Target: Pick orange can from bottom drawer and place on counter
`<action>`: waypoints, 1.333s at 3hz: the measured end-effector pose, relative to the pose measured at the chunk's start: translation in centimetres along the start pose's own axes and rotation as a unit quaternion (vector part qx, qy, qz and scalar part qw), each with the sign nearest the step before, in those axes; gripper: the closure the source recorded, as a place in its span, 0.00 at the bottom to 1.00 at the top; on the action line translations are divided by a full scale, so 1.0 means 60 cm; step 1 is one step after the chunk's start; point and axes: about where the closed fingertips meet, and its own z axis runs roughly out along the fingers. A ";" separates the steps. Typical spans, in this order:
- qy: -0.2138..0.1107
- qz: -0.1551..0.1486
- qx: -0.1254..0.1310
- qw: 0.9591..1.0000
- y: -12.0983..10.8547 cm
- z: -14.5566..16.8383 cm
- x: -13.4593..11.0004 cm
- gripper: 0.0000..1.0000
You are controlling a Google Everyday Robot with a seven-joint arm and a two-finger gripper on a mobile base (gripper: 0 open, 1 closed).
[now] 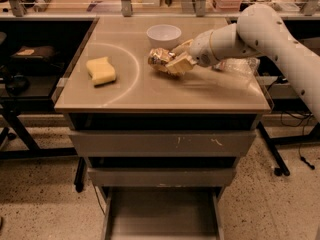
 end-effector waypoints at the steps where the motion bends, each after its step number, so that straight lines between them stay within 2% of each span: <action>1: 0.026 0.015 0.008 1.000 -0.010 0.002 0.015 1.00; 2: 0.027 0.016 0.008 0.999 -0.010 0.003 0.017 0.80; 4: 0.027 0.016 0.008 0.999 -0.010 0.003 0.017 0.34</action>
Offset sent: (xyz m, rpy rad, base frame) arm 0.0051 -0.0059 -0.0061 -0.0294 0.0279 -0.0370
